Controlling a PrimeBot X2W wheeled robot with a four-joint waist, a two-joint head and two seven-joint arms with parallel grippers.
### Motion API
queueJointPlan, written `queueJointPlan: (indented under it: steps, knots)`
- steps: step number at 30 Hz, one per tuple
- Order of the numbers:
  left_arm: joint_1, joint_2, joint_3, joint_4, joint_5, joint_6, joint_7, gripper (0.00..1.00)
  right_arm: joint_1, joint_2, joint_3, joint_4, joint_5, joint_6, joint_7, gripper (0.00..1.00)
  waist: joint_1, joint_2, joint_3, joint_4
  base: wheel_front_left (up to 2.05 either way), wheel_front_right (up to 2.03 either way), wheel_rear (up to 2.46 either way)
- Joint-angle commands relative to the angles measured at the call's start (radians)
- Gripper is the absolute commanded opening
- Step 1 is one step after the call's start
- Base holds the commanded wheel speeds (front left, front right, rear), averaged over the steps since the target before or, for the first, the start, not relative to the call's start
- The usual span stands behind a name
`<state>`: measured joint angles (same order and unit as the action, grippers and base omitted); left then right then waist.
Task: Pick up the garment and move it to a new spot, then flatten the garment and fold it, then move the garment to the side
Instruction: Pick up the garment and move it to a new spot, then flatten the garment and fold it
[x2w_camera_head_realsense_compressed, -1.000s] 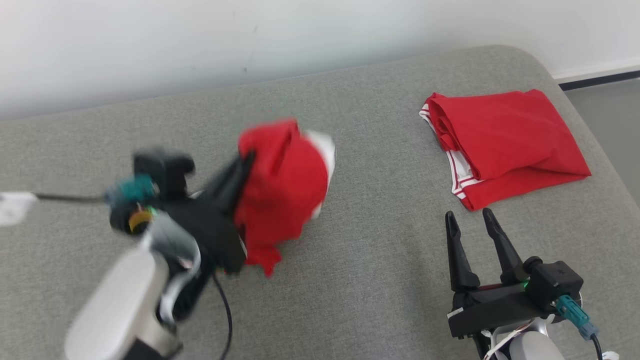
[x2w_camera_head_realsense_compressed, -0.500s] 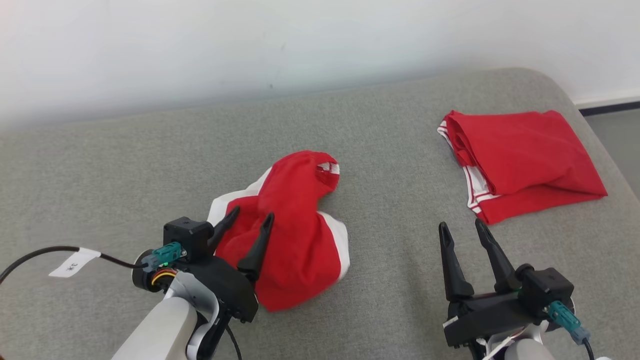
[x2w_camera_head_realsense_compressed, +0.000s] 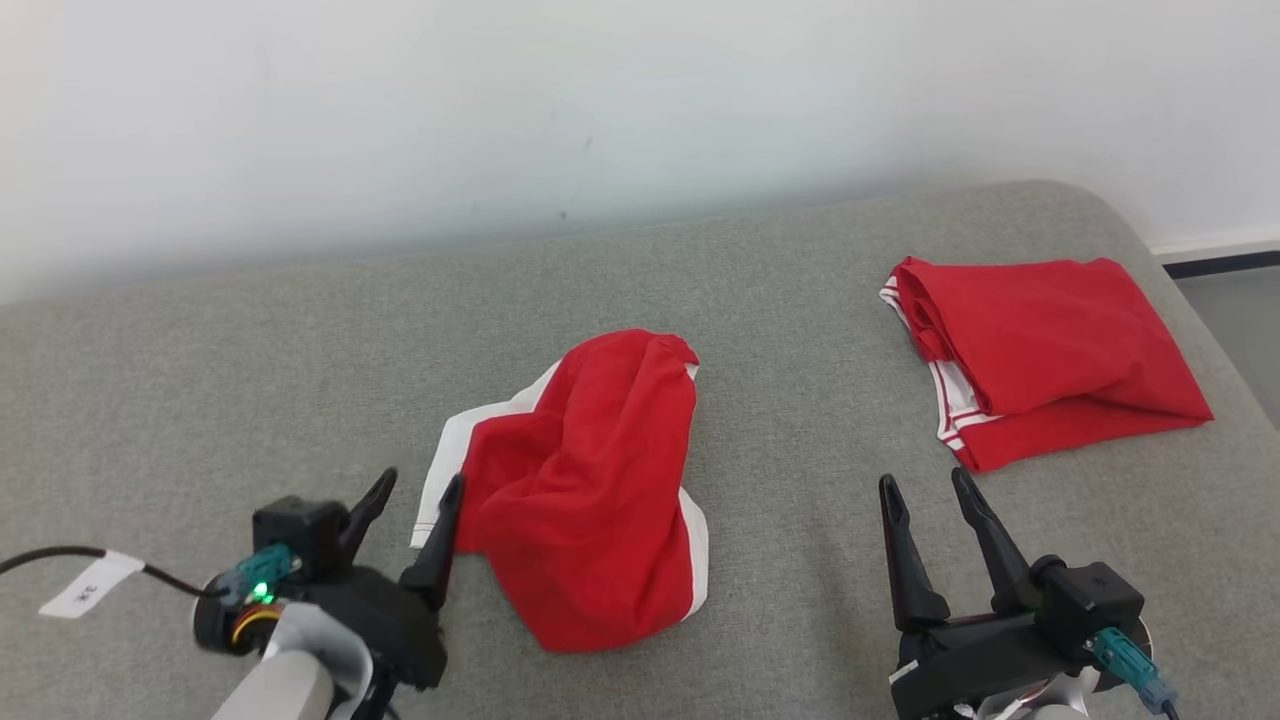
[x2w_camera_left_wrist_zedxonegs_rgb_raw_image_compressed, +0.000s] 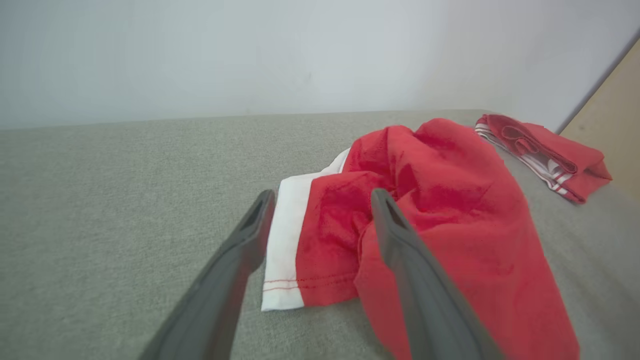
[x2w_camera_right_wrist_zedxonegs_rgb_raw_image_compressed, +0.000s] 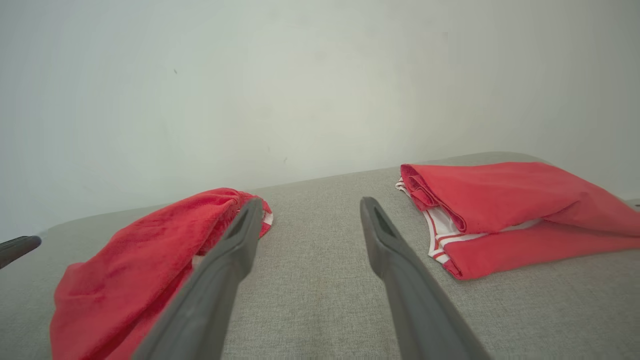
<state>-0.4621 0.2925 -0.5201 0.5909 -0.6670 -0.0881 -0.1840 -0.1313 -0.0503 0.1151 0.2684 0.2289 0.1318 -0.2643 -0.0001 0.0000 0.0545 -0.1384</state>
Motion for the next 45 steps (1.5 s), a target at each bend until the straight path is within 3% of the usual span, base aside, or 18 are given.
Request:
queueJointPlan:
  steps: [1,8,19,20,21,22,23,30,36,45]
  knots:
    - [0.024,0.010,0.005,0.020,-0.006,0.003,-0.010,1.00,0.004,0.000,0.003,-0.003,-0.006,-0.003,-0.001,1.00,0.0001,0.0000,0.007,-0.010,0.00,0.00,0.00]
    - [0.031,0.019,0.015,0.118,-0.021,-0.003,-0.020,1.00,-0.008,0.000,0.008,0.001,-0.012,-0.003,-0.001,1.00,0.0001,0.0000,0.032,-0.041,0.00,0.00,0.00]
    - [-0.038,-0.011,0.008,0.279,-0.041,-0.024,-0.040,1.00,-0.029,0.000,0.007,-0.002,-0.012,-0.003,-0.001,1.00,0.0001,0.0000,0.076,-0.081,0.00,0.00,0.00]
    - [-0.040,-0.017,0.002,0.291,-0.045,-0.027,-0.037,0.94,-0.029,0.000,0.005,-0.001,-0.013,-0.003,-0.001,1.00,0.0001,0.0000,0.076,-0.080,0.00,0.00,0.00]
    - [-0.044,-0.021,-0.003,0.301,-0.044,-0.026,-0.041,0.64,-0.028,0.000,0.003,-0.001,-0.014,-0.003,-0.001,1.00,0.0001,0.0000,0.076,-0.079,0.00,0.00,0.00]
    - [-0.046,-0.026,-0.003,0.310,-0.050,-0.030,-0.042,0.21,-0.024,0.000,0.001,-0.001,-0.015,-0.003,-0.001,1.00,0.0001,0.0000,0.073,-0.075,0.00,0.00,0.00]
    - [-0.047,-0.032,-0.013,0.315,-0.043,-0.034,-0.044,0.00,-0.019,0.000,-0.004,-0.001,-0.017,-0.003,-0.001,1.00,0.0001,0.0000,0.070,-0.070,0.00,0.00,0.00]
    - [-0.047,-0.046,-0.040,0.285,-0.049,-0.043,-0.070,0.00,-0.001,0.000,-0.011,0.006,-0.011,-0.003,-0.001,1.00,0.0001,0.0000,0.030,-0.005,0.00,0.00,0.00]
    - [0.012,-0.004,-0.042,0.191,-0.033,-0.039,-0.079,0.00,0.024,0.000,-0.009,0.007,0.008,-0.003,-0.001,1.00,0.0001,0.0000,-0.015,0.063,0.00,0.00,0.00]
    - [0.195,0.076,-0.037,-0.021,-0.050,0.033,-0.045,0.00,0.054,-0.001,-0.023,0.009,0.017,-0.003,-0.001,1.00,0.0001,0.0000,-0.037,0.128,0.00,0.00,0.00]
